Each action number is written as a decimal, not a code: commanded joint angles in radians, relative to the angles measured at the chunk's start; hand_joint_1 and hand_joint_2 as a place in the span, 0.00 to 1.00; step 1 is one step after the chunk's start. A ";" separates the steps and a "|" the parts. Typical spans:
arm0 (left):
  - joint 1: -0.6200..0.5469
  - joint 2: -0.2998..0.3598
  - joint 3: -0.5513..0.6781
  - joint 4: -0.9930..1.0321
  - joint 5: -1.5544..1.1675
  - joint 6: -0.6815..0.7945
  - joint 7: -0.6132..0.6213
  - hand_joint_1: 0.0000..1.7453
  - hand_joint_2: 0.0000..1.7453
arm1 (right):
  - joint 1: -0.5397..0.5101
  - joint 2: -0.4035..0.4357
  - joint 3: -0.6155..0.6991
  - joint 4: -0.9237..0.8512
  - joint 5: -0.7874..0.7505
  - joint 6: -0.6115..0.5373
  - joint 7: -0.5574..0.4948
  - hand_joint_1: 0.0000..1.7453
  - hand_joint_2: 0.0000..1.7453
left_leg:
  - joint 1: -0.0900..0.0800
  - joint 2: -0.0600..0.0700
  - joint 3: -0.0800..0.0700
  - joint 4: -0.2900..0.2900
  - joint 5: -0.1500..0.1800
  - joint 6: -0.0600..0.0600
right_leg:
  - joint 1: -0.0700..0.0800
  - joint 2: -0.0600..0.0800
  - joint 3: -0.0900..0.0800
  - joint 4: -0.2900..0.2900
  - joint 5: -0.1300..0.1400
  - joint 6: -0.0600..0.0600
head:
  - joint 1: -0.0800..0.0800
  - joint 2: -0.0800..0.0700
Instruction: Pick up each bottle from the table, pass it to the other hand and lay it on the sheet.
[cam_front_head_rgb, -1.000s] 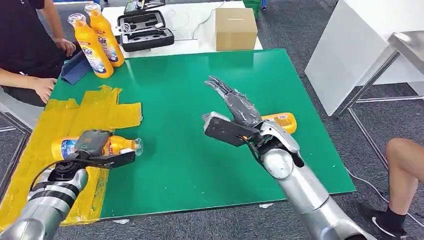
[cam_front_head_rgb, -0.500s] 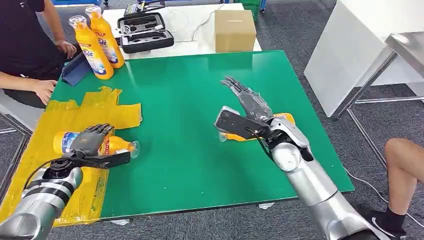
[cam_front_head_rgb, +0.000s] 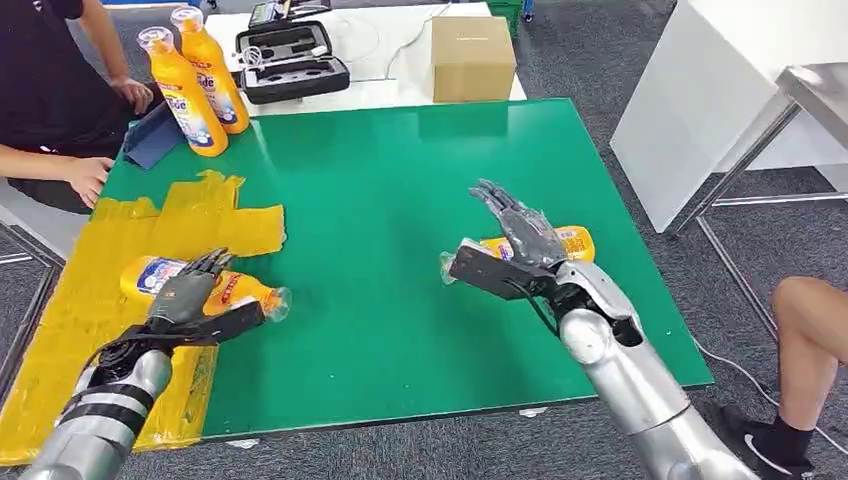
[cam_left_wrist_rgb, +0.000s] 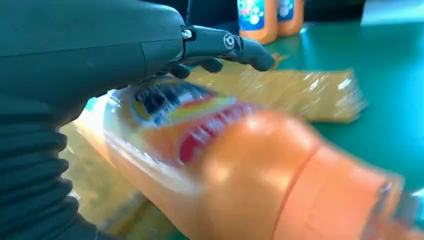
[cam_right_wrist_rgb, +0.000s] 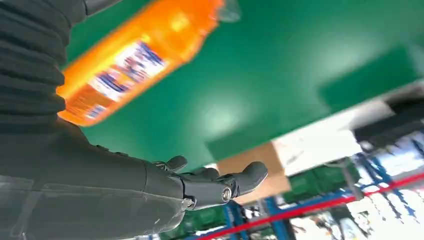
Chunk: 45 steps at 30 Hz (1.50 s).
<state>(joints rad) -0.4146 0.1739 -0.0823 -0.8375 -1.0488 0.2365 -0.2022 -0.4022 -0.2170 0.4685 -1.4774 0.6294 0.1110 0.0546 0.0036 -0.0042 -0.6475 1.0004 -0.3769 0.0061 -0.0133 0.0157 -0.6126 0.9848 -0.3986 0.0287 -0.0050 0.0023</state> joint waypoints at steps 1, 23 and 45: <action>0.073 -0.072 0.093 -0.159 0.026 -0.010 -0.004 0.00 0.00 | 0.042 -0.028 -0.023 -0.009 0.014 -0.003 0.001 0.00 1.00 | 0.000 -0.001 0.001 0.001 -0.002 0.000 | 0.001 -0.003 0.002 0.000 -0.002 -0.001 | 0.000 0.000; 0.225 -0.203 0.169 -0.646 0.815 -0.261 -0.166 0.00 0.00 | -0.047 -0.239 -0.122 0.291 0.065 0.117 0.004 0.00 1.00 | -0.002 -0.001 -0.005 0.001 -0.001 0.002 | -0.001 -0.002 -0.003 0.000 0.000 0.000 | 0.000 0.000; 0.168 -0.166 0.123 -0.606 0.830 -0.256 -0.177 0.00 0.00 | -0.316 -0.196 -0.003 0.688 0.177 0.115 -0.011 0.00 1.00 | -0.002 0.003 -0.004 0.001 -0.001 0.002 | 0.000 0.001 -0.003 0.000 0.000 0.000 | 0.000 0.000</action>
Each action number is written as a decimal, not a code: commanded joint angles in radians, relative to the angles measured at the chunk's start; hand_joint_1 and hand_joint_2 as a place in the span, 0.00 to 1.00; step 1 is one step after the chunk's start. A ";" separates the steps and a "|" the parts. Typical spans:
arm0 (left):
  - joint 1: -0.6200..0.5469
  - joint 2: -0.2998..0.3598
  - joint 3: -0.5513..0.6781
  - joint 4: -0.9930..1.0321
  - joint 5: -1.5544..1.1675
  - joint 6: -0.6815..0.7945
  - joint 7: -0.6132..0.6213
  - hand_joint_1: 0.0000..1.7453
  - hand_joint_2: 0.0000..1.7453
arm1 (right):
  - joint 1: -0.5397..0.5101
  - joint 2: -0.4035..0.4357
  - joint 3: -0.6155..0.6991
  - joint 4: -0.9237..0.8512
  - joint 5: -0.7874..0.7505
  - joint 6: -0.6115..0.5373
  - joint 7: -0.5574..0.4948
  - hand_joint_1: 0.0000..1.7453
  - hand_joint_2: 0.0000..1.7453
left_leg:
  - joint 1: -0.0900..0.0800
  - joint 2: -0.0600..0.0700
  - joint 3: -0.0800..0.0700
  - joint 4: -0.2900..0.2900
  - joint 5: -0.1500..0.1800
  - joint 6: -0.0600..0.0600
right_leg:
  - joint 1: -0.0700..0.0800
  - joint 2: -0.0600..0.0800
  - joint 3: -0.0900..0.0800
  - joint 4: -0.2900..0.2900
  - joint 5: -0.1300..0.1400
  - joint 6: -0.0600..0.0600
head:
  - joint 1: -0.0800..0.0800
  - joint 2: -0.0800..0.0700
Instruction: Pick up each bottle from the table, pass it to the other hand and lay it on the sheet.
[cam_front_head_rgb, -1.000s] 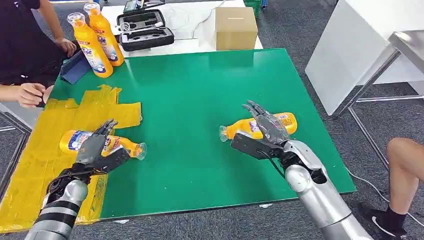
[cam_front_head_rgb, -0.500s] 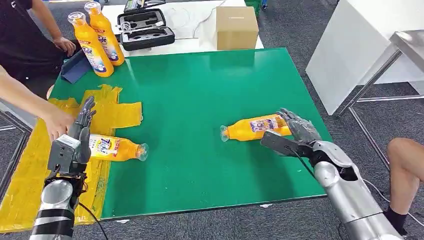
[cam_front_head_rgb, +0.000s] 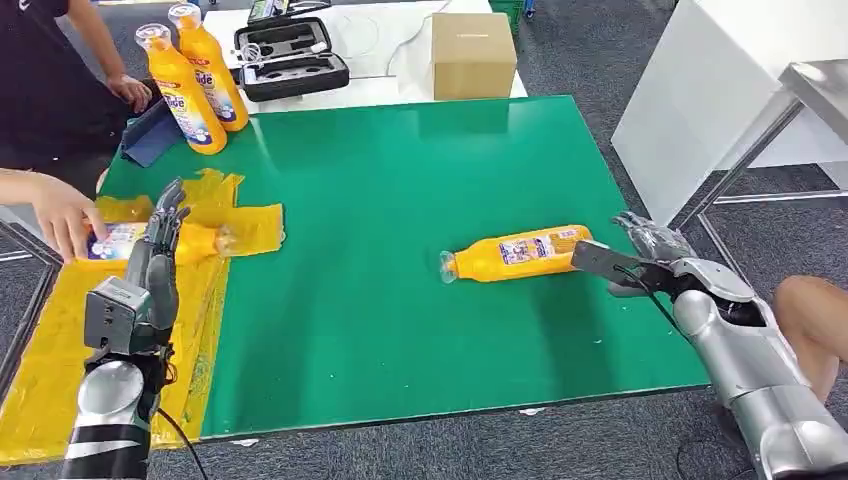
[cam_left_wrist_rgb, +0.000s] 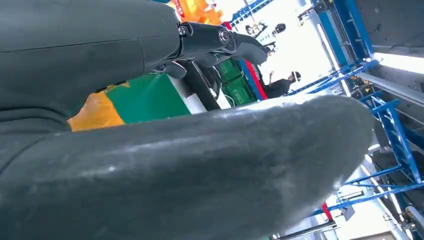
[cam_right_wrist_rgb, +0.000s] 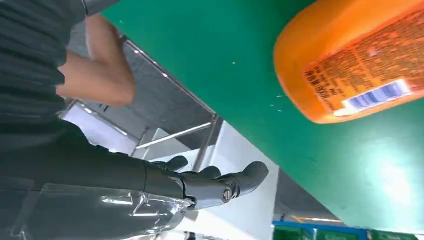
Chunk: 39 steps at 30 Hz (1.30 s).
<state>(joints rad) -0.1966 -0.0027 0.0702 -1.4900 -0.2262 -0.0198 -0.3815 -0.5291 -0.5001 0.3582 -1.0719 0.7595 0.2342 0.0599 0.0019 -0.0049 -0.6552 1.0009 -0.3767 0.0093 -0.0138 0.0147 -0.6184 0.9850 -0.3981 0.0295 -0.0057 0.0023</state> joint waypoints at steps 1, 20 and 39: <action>-0.051 0.012 -0.030 0.046 0.009 0.000 0.002 0.00 0.00 | -0.203 0.096 0.118 0.304 0.055 -0.012 -0.018 0.00 1.00 | 0.000 0.003 0.002 0.000 -0.001 0.000 | 0.000 0.002 0.001 0.000 0.000 -0.001 | 0.000 0.000; -0.068 0.023 -0.034 0.051 0.029 -0.009 0.000 0.00 0.00 | -0.290 0.183 0.197 0.468 0.097 -0.023 -0.047 0.00 1.00 | 0.000 0.002 0.003 0.001 -0.001 -0.001 | 0.001 0.001 0.003 0.001 -0.001 -0.001 | 0.000 0.000; -0.085 0.030 -0.025 0.062 0.043 0.005 -0.010 0.00 0.00 | -0.421 0.323 0.336 0.652 0.180 -0.015 -0.071 0.00 1.00 | 0.000 0.004 0.003 0.001 -0.001 -0.001 | 0.000 0.002 0.002 0.001 -0.001 -0.001 | 0.000 0.000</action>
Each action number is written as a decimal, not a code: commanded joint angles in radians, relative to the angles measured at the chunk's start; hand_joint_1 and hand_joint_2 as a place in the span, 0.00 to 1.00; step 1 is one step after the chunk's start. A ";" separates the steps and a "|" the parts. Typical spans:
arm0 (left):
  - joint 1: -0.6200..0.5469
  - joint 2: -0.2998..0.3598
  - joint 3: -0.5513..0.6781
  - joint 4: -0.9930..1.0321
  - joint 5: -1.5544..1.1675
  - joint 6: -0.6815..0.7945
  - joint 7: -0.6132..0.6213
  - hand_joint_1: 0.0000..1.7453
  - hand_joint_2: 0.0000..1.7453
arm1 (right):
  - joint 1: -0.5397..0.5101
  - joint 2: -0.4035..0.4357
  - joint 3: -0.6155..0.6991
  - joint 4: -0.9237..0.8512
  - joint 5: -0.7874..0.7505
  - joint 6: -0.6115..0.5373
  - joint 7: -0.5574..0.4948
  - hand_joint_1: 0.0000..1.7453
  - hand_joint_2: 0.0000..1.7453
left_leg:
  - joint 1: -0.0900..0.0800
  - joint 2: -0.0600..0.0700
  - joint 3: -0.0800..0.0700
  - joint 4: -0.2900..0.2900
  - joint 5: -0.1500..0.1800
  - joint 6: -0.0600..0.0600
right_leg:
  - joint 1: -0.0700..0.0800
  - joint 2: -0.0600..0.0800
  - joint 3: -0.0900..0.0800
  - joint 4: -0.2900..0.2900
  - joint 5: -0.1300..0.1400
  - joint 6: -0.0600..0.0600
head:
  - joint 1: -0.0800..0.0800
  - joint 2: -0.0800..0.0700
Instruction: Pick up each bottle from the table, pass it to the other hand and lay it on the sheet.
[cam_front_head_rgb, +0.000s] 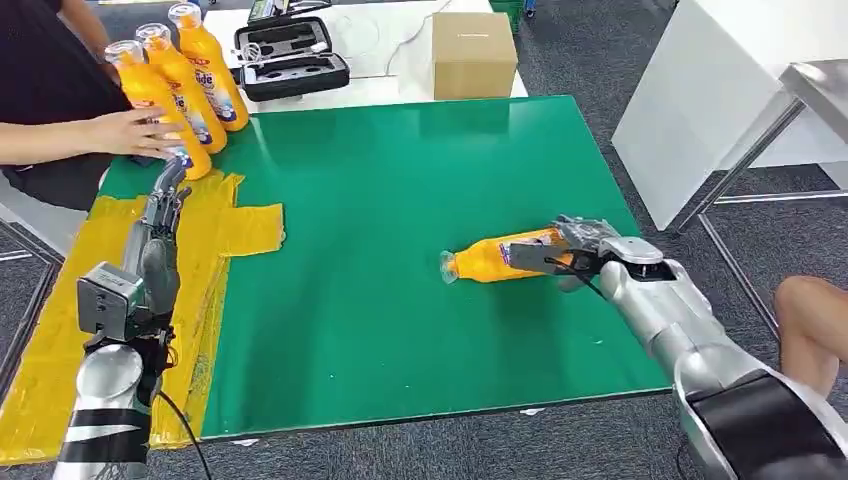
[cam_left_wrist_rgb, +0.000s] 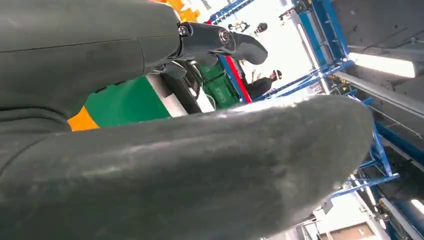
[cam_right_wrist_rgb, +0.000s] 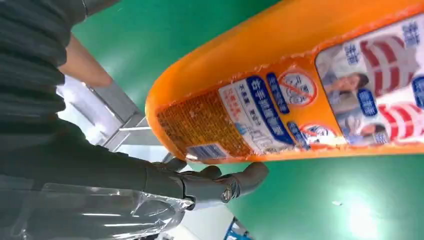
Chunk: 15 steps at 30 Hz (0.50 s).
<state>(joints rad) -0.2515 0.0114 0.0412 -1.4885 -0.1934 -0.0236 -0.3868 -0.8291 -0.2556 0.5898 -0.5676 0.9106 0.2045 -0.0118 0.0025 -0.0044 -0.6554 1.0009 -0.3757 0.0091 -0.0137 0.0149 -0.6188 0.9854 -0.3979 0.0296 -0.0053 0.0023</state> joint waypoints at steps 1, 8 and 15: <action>-0.031 0.015 0.005 0.061 0.010 0.009 -0.005 0.00 0.00 | -0.123 0.081 0.107 0.150 0.031 0.016 -0.001 0.00 1.00 | 0.000 0.003 0.004 0.001 -0.002 -0.001 | 0.000 0.002 0.003 0.001 -0.001 -0.001 | 0.000 0.000; -0.036 0.018 0.009 0.072 0.016 0.010 -0.011 0.00 0.00 | -0.114 0.096 0.143 0.182 0.050 0.055 -0.016 0.00 1.00 | 0.000 0.000 0.004 0.000 -0.001 -0.001 | 0.001 -0.001 0.003 0.000 -0.001 -0.001 | 0.000 0.000; -0.079 0.022 -0.004 0.128 0.031 0.006 -0.021 0.00 0.00 | -0.100 0.084 0.221 0.235 0.080 0.218 -0.067 0.00 1.00 | 0.000 0.000 0.004 0.001 -0.002 -0.001 | 0.001 -0.002 0.004 0.000 -0.002 -0.001 | 0.000 0.000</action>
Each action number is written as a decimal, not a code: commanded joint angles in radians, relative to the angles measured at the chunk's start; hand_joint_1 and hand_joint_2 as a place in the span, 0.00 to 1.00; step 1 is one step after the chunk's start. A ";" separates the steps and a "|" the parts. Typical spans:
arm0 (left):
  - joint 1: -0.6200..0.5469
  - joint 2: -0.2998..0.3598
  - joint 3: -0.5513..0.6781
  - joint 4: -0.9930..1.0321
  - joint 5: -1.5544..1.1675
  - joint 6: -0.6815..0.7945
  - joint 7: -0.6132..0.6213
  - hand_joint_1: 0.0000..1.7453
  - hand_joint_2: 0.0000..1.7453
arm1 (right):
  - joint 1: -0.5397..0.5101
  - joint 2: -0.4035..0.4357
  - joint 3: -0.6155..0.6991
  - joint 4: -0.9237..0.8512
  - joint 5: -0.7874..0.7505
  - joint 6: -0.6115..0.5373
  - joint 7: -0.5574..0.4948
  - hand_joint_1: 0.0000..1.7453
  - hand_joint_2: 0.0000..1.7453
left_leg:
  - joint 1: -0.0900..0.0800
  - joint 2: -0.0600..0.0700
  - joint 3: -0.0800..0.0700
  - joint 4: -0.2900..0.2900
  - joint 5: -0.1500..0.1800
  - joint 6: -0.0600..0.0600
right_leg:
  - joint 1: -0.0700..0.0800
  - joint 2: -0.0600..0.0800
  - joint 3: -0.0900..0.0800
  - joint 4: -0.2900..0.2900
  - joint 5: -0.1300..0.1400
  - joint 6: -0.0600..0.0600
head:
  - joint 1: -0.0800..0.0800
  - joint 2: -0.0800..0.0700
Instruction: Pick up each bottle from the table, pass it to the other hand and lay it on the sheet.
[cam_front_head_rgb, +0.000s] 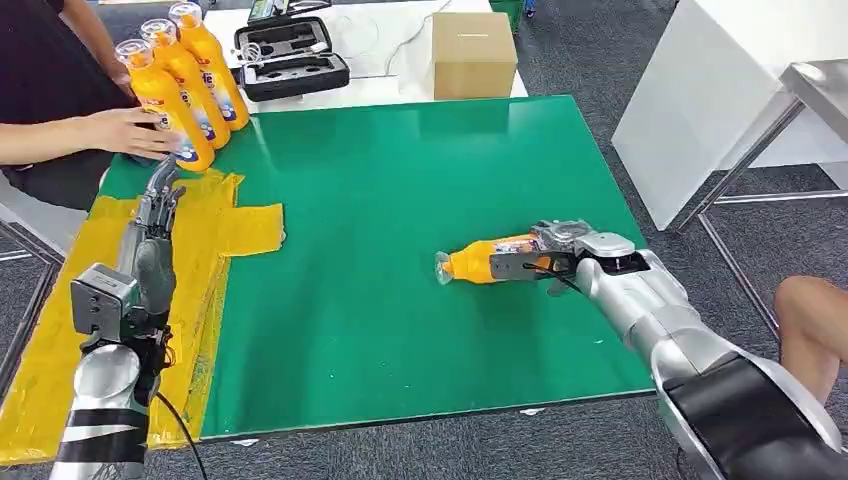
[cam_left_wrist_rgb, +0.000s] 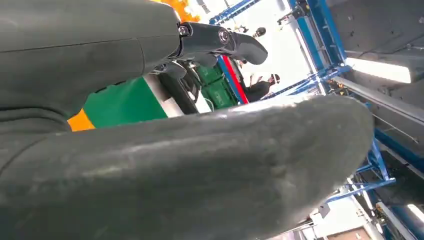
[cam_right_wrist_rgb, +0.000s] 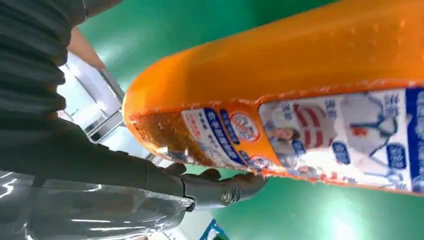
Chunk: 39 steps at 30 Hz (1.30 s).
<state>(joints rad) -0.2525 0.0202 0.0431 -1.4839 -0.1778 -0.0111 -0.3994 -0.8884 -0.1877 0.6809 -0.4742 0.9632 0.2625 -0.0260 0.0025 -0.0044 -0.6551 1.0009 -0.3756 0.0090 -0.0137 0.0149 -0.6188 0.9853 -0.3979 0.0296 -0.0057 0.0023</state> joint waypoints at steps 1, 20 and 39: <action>-0.086 0.014 -0.010 0.133 0.017 -0.007 -0.010 0.00 0.00 | -0.033 0.014 0.135 0.148 0.027 0.172 -0.056 0.00 1.00 | 0.000 -0.001 0.004 0.000 -0.001 -0.001 | 0.001 -0.003 0.005 0.000 -0.002 -0.001 | 0.000 0.000; -0.124 0.016 -0.045 0.188 0.039 0.004 -0.016 0.00 0.00 | 0.061 -0.001 0.146 0.165 0.006 0.173 -0.031 1.00 1.00 | 0.002 -0.003 0.016 -0.001 0.000 0.000 | 0.001 -0.004 0.014 -0.003 -0.001 -0.001 | 0.000 0.000; -0.030 0.025 -0.018 0.139 0.272 -0.163 0.121 0.00 1.00 | 0.019 0.032 -0.183 -0.023 -0.342 -0.005 -0.029 1.00 1.00 | 0.000 0.002 0.018 -0.001 -0.001 0.000 | 0.000 0.000 0.016 -0.002 -0.001 0.000 | 0.000 0.000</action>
<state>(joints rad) -0.3302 0.0298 0.0145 -1.3703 -0.0643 -0.0673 -0.3581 -0.8676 -0.1770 0.7411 -0.3864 0.8238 0.3433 -0.0122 0.0027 -0.0046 -0.6379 1.0005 -0.3764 0.0100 -0.0138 0.0147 -0.6019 0.9838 -0.3986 0.0315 -0.0053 0.0023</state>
